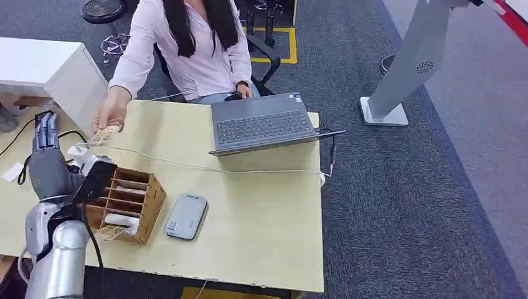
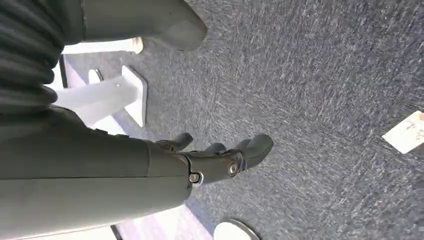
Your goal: Pass the card to the sensor for recognition and then transmit it.
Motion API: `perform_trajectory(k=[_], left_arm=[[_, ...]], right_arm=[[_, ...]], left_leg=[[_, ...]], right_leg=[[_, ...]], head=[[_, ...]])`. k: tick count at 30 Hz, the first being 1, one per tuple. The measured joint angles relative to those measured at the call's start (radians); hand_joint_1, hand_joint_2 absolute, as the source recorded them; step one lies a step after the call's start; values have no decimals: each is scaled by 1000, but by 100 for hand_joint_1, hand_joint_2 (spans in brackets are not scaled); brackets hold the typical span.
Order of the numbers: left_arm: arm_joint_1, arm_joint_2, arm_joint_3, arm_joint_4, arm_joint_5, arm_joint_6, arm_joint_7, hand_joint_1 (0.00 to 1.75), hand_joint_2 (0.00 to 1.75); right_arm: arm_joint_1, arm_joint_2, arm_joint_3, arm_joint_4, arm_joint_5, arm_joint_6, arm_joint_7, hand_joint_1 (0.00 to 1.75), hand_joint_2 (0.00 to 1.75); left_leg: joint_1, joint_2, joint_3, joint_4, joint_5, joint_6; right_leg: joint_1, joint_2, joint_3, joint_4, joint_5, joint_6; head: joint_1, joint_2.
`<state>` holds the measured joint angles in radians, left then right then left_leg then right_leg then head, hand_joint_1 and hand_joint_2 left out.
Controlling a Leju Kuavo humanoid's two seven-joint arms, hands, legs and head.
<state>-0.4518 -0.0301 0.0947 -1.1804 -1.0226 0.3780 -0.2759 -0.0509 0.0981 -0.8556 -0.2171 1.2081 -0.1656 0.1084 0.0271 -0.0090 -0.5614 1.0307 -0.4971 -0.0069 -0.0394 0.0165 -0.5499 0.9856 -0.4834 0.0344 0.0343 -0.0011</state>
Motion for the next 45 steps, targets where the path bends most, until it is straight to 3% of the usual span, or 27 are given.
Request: perform_trajectory(k=[11,12,13,20,25,45], left_arm=[[-209,67,-100,218,-226,53,124,0,175],[-231,73,-109,242,-249,59,137,127,175],[-247,77,-115,260,-264,62,145,175,175],[-370,114,-180,412,-396,112,216,175,175],[-408,127,-205,467,-446,145,239,175,175],[-448,143,-229,537,-461,161,242,175,175]], right_arm=[[-2,-17,22,0,48,23,-13,0,175],[-3,-18,24,0,51,24,-14,0,175],[-3,-20,24,0,53,27,-15,0,175],[-7,-34,32,1,89,45,-23,0,175],[-8,-39,35,1,105,58,-27,0,175],[-9,-45,45,4,109,58,-28,0,175]], left_leg=[[0,0,0,0,0,0],[0,0,0,0,0,0],[0,0,0,0,0,0],[0,0,0,0,1,1],[0,0,-1,0,1,1],[0,0,-1,0,1,1]], right_leg=[[0,0,0,0,0,0],[0,0,0,0,0,0],[0,0,0,0,0,0],[0,0,0,1,0,0],[0,0,0,1,0,0],[0,0,0,1,0,0]], head=[[0,0],[0,0],[0,0],[0,0],[0,0],[-1,0]])
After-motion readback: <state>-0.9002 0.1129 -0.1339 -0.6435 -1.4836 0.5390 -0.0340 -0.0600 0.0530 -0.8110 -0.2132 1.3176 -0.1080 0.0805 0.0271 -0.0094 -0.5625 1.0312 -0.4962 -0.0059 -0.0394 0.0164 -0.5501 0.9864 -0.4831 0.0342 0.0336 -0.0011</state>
